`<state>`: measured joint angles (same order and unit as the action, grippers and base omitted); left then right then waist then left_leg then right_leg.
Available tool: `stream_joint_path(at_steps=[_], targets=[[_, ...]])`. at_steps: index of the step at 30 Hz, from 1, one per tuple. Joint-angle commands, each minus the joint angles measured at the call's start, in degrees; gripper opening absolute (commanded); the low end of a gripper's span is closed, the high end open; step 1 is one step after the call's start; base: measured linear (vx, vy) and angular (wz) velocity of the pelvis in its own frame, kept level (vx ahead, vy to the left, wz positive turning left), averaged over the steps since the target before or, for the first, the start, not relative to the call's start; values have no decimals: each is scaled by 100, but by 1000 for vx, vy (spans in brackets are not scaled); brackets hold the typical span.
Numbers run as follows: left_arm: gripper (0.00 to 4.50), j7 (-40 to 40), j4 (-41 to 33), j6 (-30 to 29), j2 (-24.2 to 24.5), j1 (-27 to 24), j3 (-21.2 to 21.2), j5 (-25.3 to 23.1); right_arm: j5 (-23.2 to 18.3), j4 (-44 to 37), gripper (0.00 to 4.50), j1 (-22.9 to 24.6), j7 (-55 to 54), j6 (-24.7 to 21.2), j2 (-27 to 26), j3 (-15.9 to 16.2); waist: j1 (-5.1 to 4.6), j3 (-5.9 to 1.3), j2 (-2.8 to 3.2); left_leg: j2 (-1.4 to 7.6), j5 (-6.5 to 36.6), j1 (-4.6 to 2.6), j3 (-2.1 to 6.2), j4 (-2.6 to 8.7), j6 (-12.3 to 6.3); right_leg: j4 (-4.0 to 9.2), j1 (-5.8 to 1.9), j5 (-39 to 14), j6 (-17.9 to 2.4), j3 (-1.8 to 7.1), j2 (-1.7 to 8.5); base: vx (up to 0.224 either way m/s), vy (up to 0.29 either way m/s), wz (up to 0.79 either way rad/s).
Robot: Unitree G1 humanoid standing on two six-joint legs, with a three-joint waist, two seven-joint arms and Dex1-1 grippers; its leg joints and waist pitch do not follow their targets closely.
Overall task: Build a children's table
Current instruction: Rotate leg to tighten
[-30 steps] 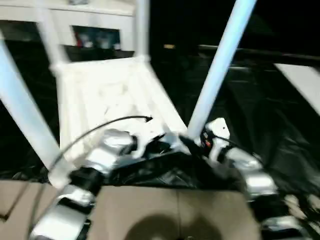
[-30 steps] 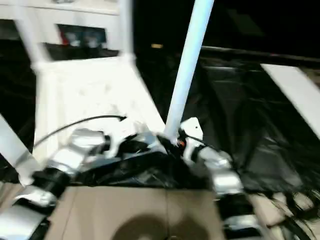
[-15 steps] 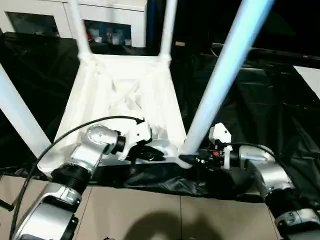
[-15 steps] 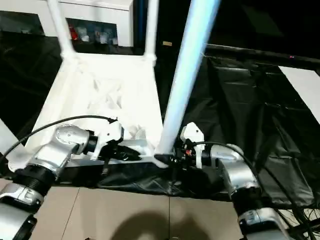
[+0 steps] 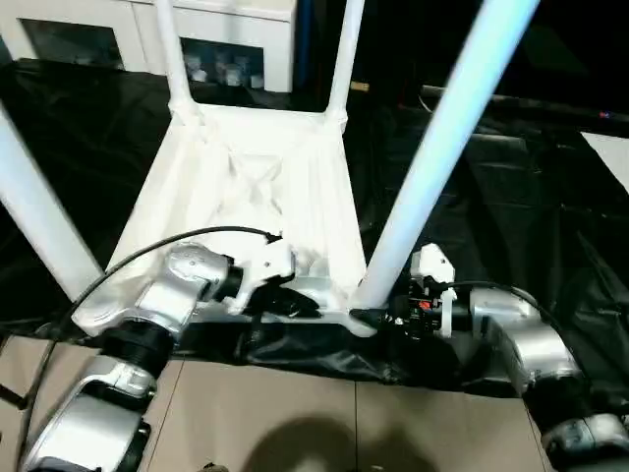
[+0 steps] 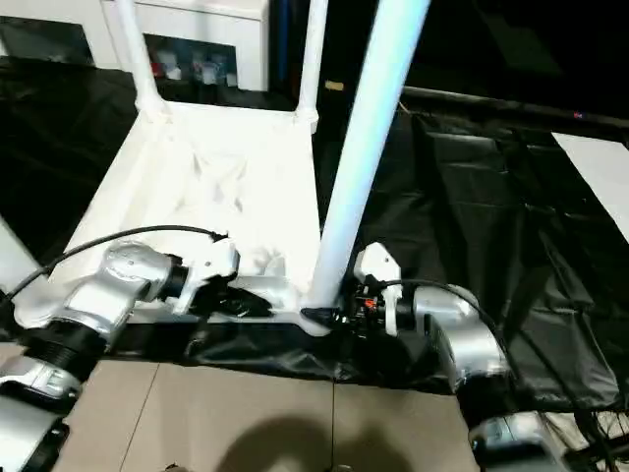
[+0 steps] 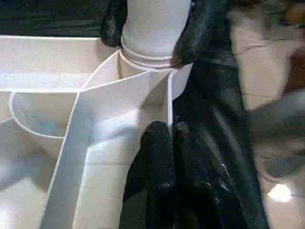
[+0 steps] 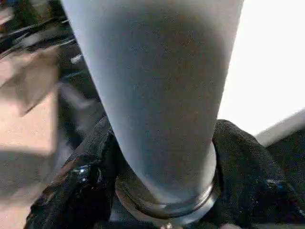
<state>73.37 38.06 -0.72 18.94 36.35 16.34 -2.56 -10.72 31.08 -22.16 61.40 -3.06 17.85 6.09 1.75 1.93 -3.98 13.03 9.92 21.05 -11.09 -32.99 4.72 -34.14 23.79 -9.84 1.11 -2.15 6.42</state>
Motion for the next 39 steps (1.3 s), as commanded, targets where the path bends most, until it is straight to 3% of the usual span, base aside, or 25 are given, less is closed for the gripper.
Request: stream_joint_path(at_steps=[1,3,6,8,9,12,13,15,16,17,21,24,28,30,32,37,39], targets=[[0,-658,164,-291,-294,-60,3,-90,104,-25,261,113,-635,57,-173,-112,-23,-279,-10,9,1666,-61,-51,386,-106,394,-225,-1563,-1161,103,55,0,0,0],[0,-868,136,-374,-403,-82,0,-127,216,19,261,157,-981,156,-265,-129,-26,-274,-14,6,1875,-72,-34,395,-19,442,-201,-1992,-1002,106,62,0,0,0],[0,-1822,109,-729,-1036,-163,19,-259,569,240,261,249,-2492,443,-836,-247,-60,-250,-12,2,2076,-68,-16,422,96,491,-152,-2295,-828,101,44,0,0,0],[0,-1945,108,-825,-1202,-181,68,-283,595,284,261,228,-2867,415,-1042,-291,-107,-254,-41,-35,2228,-55,11,424,123,543,-147,-2776,-611,84,39,0,0,0],[0,-2074,164,-820,-1292,-161,105,-338,657,352,261,170,-3141,426,-1168,-290,-116,-249,-13,-37,2262,-62,13,420,111,557,-129,-2836,-581,92,43,0,0,0],[0,-2332,335,-765,-1469,-87,244,-526,862,577,261,-44,-3850,416,-1551,-240,-198,-246,-20,-58,2394,-42,33,422,67,605,-106,-3068,-446,78,27,0,0,0],[0,-2373,362,-765,-1506,-66,275,-563,930,625,261,-123,-4011,424,-1678,-187,-219,-238,4,-62,2503,-51,41,424,83,627,-77,-3196,-394,71,23,0,0,0],[0,-2364,350,-764,-1501,-54,290,-576,976,584,261,-157,-4012,553,-1736,-128,-279,-253,25,-59,2640,-44,76,446,115,642,-102,-3187,-363,33,23,0,0,0],[0,-2368,302,-793,-1483,-66,274,-604,908,541,317,-139,-3935,752,-1754,-189,-302,-261,25,-48,2656,-29,87,460,106,645,-119,-3028,-401,18,31,0,0,0],[0,-2352,281,-790,-1456,-75,258,-607,827,490,317,-111,-3852,800,-1721,-254,-306,-269,33,-49,2626,-28,86,459,94,637,-127,-2920,-439,21,31,0,0,0],[0,-2300,228,-770,-1384,-109,242,-597,682,337,351,-10,-3565,910,-1553,-330,-285,-270,11,-42,2477,-17,54,451,-27,589,-134,-2364,-676,56,17,0,0,0],[0,-2130,240,-552,-1210,-142,225,-565,415,-153,383,347,-2834,855,-922,-422,-228,-271,0,-19,2289,-34,14,436,-154,558,-155,-1883,-838,79,1,0,0,0],[0,-1857,274,-241,-1019,-178,226,-537,-14,-841,397,842,-1783,582,-136,-585,-155,-275,-5,-26,2161,-8,0,425,-291,566,-197,-2001,-795,87,17,0,0,0],[0,-1612,250,-56,-899,-206,235,-485,-255,-1136,397,1093,-1257,407,304,-753,-77,-276,-14,3,2073,-50,-21,405,-354,563,-177,-1834,-828,100,20,0,0,0],[0,-1404,230,82,-792,-224,262,-463,-416,-1281,397,1235,-953,290,588,-890,-49,-291,-20,-11,1839,10,-18,411,-429,531,-239,-1750,-860,96,33,0,0,0],[0,-726,178,445,-543,-274,324,-298,-585,-1342,397,1356,-679,230,1002,-1107,-20,-305,-9,-6,1609,10,-16,403,-403,504,-244,-1659,-910,79,41,0,0,0],[0,-461,136,498,-477,-278,325,-205,-622,-1366,397,1382,-648,214,1074,-1144,-18,-305,-31,-1,1571,-1,-22,398,-403,493,-239,-1594,-952,81,32,0,0,0]])
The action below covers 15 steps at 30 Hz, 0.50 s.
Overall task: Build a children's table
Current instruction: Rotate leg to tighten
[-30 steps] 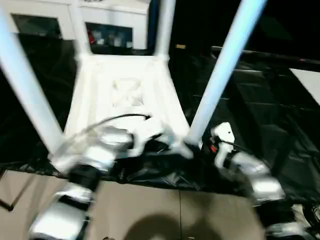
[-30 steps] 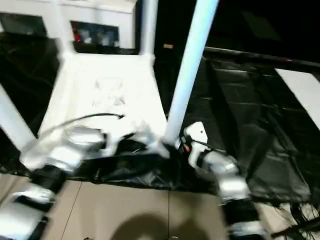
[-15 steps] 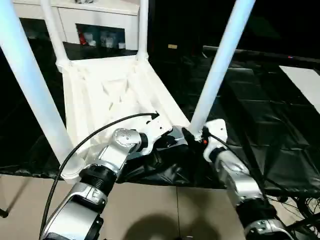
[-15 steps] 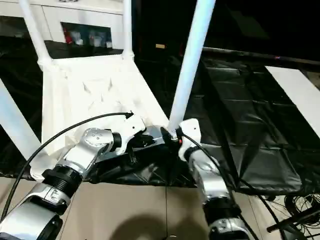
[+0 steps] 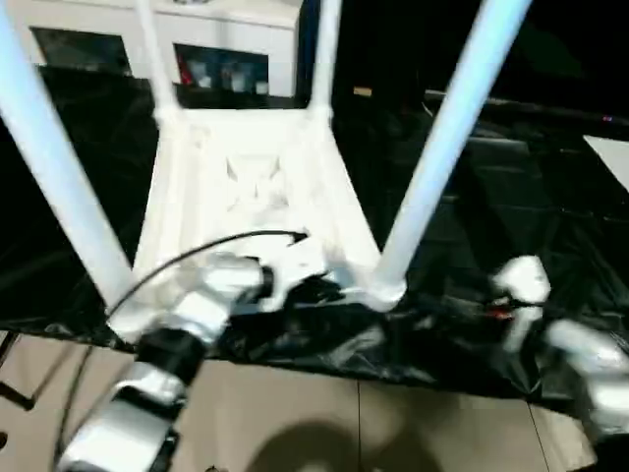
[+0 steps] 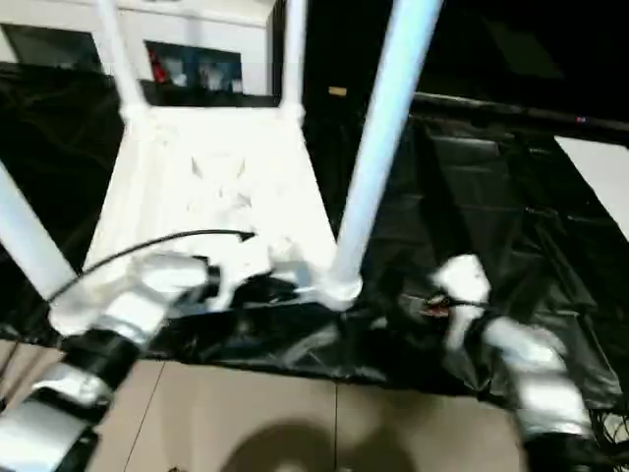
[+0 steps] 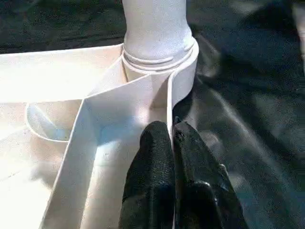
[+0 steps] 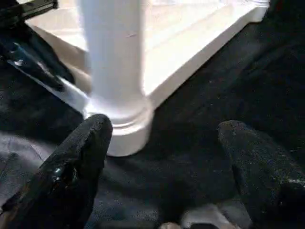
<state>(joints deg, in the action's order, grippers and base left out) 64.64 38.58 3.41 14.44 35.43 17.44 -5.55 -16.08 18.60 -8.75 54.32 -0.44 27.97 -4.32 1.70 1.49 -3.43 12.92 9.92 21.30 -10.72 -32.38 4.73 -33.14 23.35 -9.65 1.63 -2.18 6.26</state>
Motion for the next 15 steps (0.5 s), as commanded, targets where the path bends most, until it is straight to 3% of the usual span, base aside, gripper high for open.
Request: stream_joint_path(at_steps=[1,4,7,12,13,15], targets=[[0,545,74,136,9,-182,225,128,-100,-134,397,56,72,-57,87,-113,0,-264,-77,12,1542,-29,-56,339,-400,379,-195,-1568,-1028,85,52,0,0,0],[0,996,186,436,237,-108,311,128,-86,-194,397,184,1,-87,200,-148,37,-270,-74,26,1465,-65,-75,320,-444,347,-178,-1263,-1140,94,43,0,0,0],[0,1119,305,641,365,-43,267,147,-3,13,397,97,-362,-19,71,-294,32,-273,-68,16,1331,-30,-76,330,-417,305,-212,-1084,-1156,86,53,0,0,0],[0,996,292,1018,475,-100,105,231,71,155,397,-10,-909,63,-165,-415,12,-275,-51,8,1495,-42,-80,331,-308,314,-208,-1215,-1112,93,64,0,0,0],[44,1123,144,886,514,-171,42,358,27,108,408,8,-1033,0,-232,-467,24,-273,25,11,1544,-58,-75,340,-281,313,-204,-1208,-1119,96,67,0,0,0],[58,1311,-192,702,596,-312,-118,636,40,11,408,34,-1416,-55,-357,-575,10,-277,-2,4,1533,-39,-79,339,-259,302,-225,-1121,-1153,95,62,0,0,0]])
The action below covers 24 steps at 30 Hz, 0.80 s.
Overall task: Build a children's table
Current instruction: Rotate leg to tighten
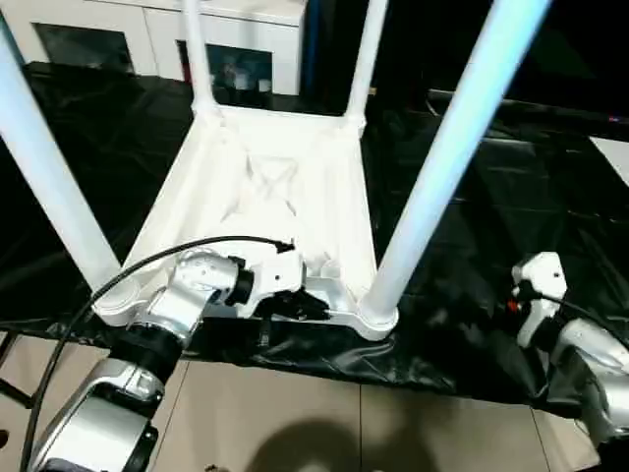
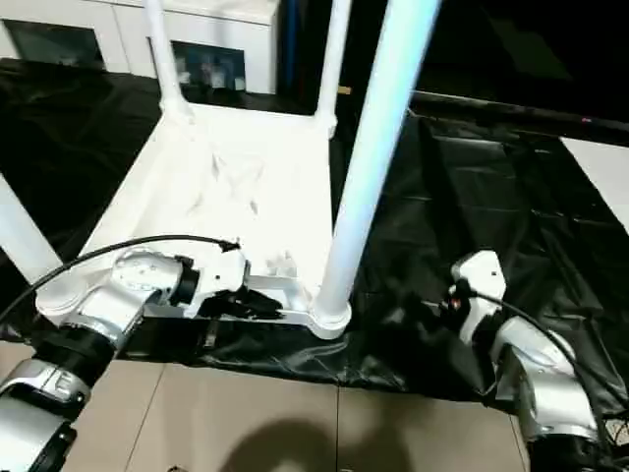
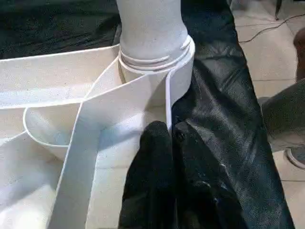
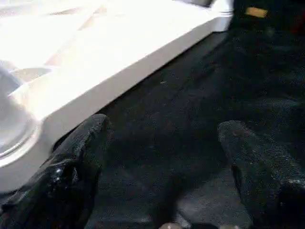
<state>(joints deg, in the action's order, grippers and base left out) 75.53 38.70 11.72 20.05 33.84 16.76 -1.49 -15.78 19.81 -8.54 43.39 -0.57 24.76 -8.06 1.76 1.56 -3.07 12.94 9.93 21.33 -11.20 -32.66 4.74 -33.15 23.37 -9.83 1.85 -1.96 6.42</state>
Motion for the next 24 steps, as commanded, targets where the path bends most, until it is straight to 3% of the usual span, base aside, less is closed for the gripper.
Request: stream_joint_path(at_steps=[1,2,3,4,5,6,7,8,9,10,11,12,13,14,15,16,17,20,22,24], targets=[[65,235,-527,-232,91,-289,-208,439,35,-200,408,49,-645,-106,-137,-294,-2,-297,74,8,1401,-52,-31,370,-191,264,-232,-707,-1309,80,37,0,0,0],[76,180,-747,-274,113,-377,-322,562,71,-270,408,79,-834,-145,-185,-343,-16,-308,49,-6,1360,-45,-37,357,-206,247,-243,-601,-1343,71,8,0,0,0],[76,-6,-1352,-384,157,-662,-662,902,91,-576,408,248,-1197,-185,-330,-437,27,-315,173,-1,1283,-74,-20,360,-185,218,-255,-433,-1399,71,18,0,0,0],[85,-32,-1402,-411,156,-684,-693,930,87,-608,408,264,-1216,-191,-342,-442,21,-310,125,11,1136,-60,-49,339,-258,200,-258,-55,-1495,76,10,0,0,0],[93,-346,-1792,-643,114,-846,-960,1137,82,-874,408,377,-1378,-282,-435,-477,22,-311,142,-2,1113,-65,-57,329,-337,182,-267,22,-1553,67,-11,0,0,0],[112,-415,-1852,-668,103,-872,-1006,1167,87,-920,408,396,-1411,-304,-450,-481,35,-304,153,3,1103,-70,-59,329,-360,181,-265,25,-1571,68,-10,0,0,0],[112,-658,-2006,-685,74,-980,-1149,1228,134,-1072,408,481,-1525,-346,-521,-469,39,-279,96,5,1185,-57,-68,332,-406,209,-259,-188,-1529,62,-11,0,0,0],[112,-1355,-2318,-1012,-84,-1174,-1406,1128,153,-1355,408,615,-1645,-464,-613,-450,58,-275,122,2,1234,-62,-66,338,-406,217,-260,-349,-1491,63,0,0,0,0],[112,-2285,-2696,-1285,-331,-1502,-1736,975,284,-1737,408,826,-1874,-558,-761,-371,49,-249,157,45,1369,-41,-53,358,-342,218,-265,-498,-1421,64,4,0,0,0],[112,-2677,-2901,-1363,-514,-1690,-1878,944,397,-1885,408,913,-1980,-551,-824,-316,34,-215,91,50,1521,-31,-61,369,-306,278,-248,-849,-1279,57,10,0,0,0],[112,-3088,-3112,-1361,-761,-1909,-2025,908,462,-1998,408,994,-2061,-551,-908,-257,35,-215,111,43,1714,-54,-56,385,-241,341,-221,-1360,-1099,61,14,0,0,0],[112,-3354,-3267,-1380,-908,-2071,-2130,908,504,-2076,408,1055,-2144,-550,-980,-194,23,-212,81,34,1758,-37,-47,386,-212,356,-221,-1534,-1002,60,14,0,0,0],[112,-3596,-3394,-1359,-1053,-2223,-2217,898,529,-2108,408,1097,-2234,-550,-1066,-149,31,-206,109,20,1894,-53,-37,404,-145,409,-185,-1911,-817,65,8,0,0,0],[117,-3796,-3545,-1278,-1223,-2380,-2270,914,485,-2143,436,1142,-2241,-510,-1134,-116,18,-208,89,18,1962,-58,-32,405,-117,416,-164,-1996,-747,69,-9,0,0,0],[131,-3796,-3545,-1278,-1223,-2380,-2270,914,485,-2143,443,1142,-2241,-510,-1134,-116,3,-200,99,25,2012,-24,-7,427,-66,413,-180,-1985,-660,68,-6,0,0,0],[140,-4568,-4051,-854,-1860,-2993,-2586,1010,319,-2307,443,1304,-2204,-433,-1362,120,8,-201,87,43,2107,-51,-16,421,-50,431,-147,-1947,-629,74,-13,0,0,0],[146,-4693,-4124,-690,-1941,-3129,-2620,881,319,-2351,446,1346,-2180,-410,-1371,166,-1,-177,47,37,2096,21,-1,429,-88,438,-189,-1913,-584,67,3,0,0,0],[175,-4923,-4266,-547,-1994,-3355,-2618,606,281,-2445,450,1407,-2071,-336,-1374,284,13,-197,28,27,2104,-9,-2,413,-129,453,-145,-2036,-392,75,-24,0,0,0],[191,-5241,-4530,-644,-2064,-3548,-2567,341,300,-2551,450,1472,-1996,-369,-1376,371,38,-192,23,36,1975,-17,-3,405,-119,421,-130,-1739,-335,86,-42,0,0,0],[205,-5351,-4772,-682,-2099,-3765,-2478,201,269,-2641,450,1535,-1985,-408,-1405,357,49,-210,17,55,1827,2,11,402,-135,382,-163,-1447,-356,85,-36,0,0,0]])
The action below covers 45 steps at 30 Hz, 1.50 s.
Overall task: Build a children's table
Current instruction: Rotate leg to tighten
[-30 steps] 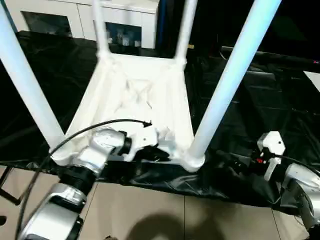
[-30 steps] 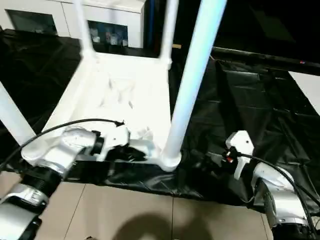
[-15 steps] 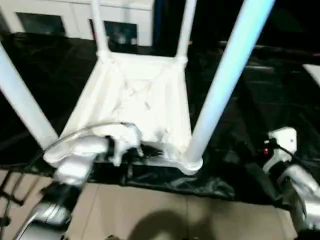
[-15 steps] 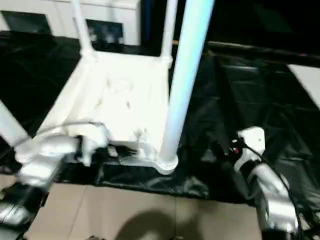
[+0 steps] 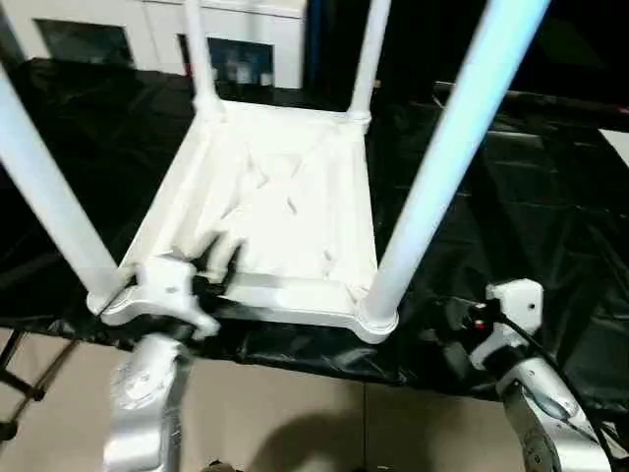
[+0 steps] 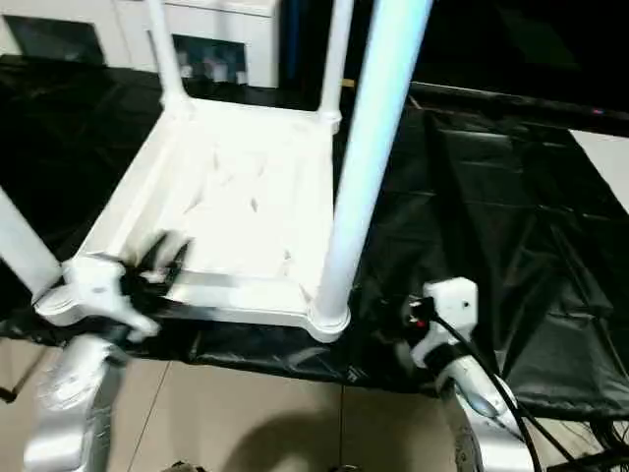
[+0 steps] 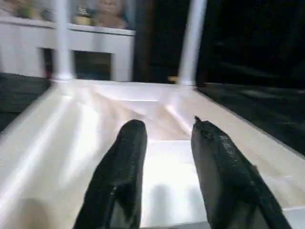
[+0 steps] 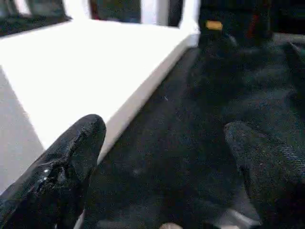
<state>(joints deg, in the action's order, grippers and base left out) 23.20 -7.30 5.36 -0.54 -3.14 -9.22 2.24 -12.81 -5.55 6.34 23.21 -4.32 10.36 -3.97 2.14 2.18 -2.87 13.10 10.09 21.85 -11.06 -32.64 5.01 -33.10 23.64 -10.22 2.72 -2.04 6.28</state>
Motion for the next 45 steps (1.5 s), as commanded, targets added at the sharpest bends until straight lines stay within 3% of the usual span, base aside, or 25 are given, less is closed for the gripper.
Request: stream_joint_path(at_steps=[1,4,10,13,15,17,22,26,28,30,31,33,34,38,39,43,45], targets=[[214,-279,-424,-184,-80,-312,172,-334,-83,-175,450,98,38,-155,4,-68,19,-271,-19,45,1655,-37,-9,394,-195,348,-199,-1116,-472,91,-35,0,0,0],[248,-475,-554,-189,-39,-471,192,-420,-94,-201,450,132,14,-298,-33,-35,21,-282,-24,14,1664,-53,-13,378,-180,332,-190,-903,-490,91,-54,0,0,0],[298,-783,-633,-75,-191,-763,-119,-417,-263,-416,450,362,344,-332,173,86,33,-273,-39,9,1831,-38,-2,386,-151,355,-203,-1047,-444,89,-38,0,0,0],[326,-945,-660,41,-178,-856,-224,-504,-427,-484,450,383,538,-357,290,79,34,-268,-39,10,1943,-32,5,385,-165,375,-205,-1200,-375,88,-36,0,0,0],[341,-1111,-975,219,-225,-1196,-225,-477,-713,-699,450,553,1032,-465,557,38,44,-260,-41,23,2042,-44,10,387,-171,394,-187,-1301,-370,90,-33,0,0,0],[347,-1204,-1228,460,-265,-1537,-238,-447,-957,-853,450,676,1609,-525,837,38,64,-248,-62,41,2151,-16,25,397,-247,402,-221,-1336,-356,81,-34,0,0,0],[386,-1503,-1507,875,-428,-1905,-529,-538,-1300,-1019,450,807,2247,-853,1197,182,84,-210,-85,30,2479,-47,34,400,-188,497,-148,-2129,-195,86,-35,0,0,0],[427,-1734,-1502,790,-377,-1799,-783,-569,-1155,-897,450,650,2206,-767,1169,438,94,-202,-100,10,2548,-50,73,397,-83,520,-116,-2417,-98,73,-27,0,0,0],[430,-1758,-1207,437,111,-1436,-943,-475,-535,-57,450,-98,1664,-317,632,732,59,-218,-63,-36,2698,-70,140,390,85,521,-72,-2715,-126,47,-23,0,0,0],[446,-1753,-1123,385,202,-1332,-997,-425,-467,149,450,-274,1531,-262,501,735,41,-213,-53,-42,2753,-66,166,405,141,516,-85,-2712,-153,44,-32,-62,-7,-2],[446,-1696,-875,236,438,-1107,-1087,-406,-408,579,450,-628,1350,-116,253,687,41,-188,-55,-31,2948,-88,176,415,212,515,-65,-2709,-220,38,-42,-62,-4,-3],[446,-1620,-735,182,554,-994,-1118,-341,-391,768,450,-780,1260,-60,159,646,41,-203,-48,-58,3072,-134,183,394,222,523,-37,-2767,-253,34,-47,-25,2,1],[446,-1507,-556,85,698,-872,-1124,-299,-359,966,450,-939,1130,-9,100,597,30,-199,-15,-59,3165,-130,207,412,253,514,-52,-2757,-284,28,-46,0,0,0],[446,-1221,-11,-193,1042,-441,-1108,-235,-278,1472,450,-1283,854,196,119,469,92,-234,-11,-46,2904,-110,198,430,281,419,-105,-2049,-497,60,-45,0,0,0],[446,-1201,81,-224,1092,-358,-1114,-235,-268,1549,450,-1334,819,237,130,441,116,-250,14,-43,2790,-111,196,431,281,387,-128,-1867,-544,68,-40,0,0,0],[446,-964,600,-326,1322,127,-1056,85,85,2337,450,-1763,131,595,194,77,149,-275,-10,-52,2532,-104,170,422,293,358,-139,-1755,-624,67,-12,0,0,0],[446,-921,722,-351,1355,251,-1008,101,71,2459,450,-1823,110,645,209,14,154,-278,-24,-58,2576,-110,158,413,293,366,-133,-1851,-625,68,-12,0,0,0]])
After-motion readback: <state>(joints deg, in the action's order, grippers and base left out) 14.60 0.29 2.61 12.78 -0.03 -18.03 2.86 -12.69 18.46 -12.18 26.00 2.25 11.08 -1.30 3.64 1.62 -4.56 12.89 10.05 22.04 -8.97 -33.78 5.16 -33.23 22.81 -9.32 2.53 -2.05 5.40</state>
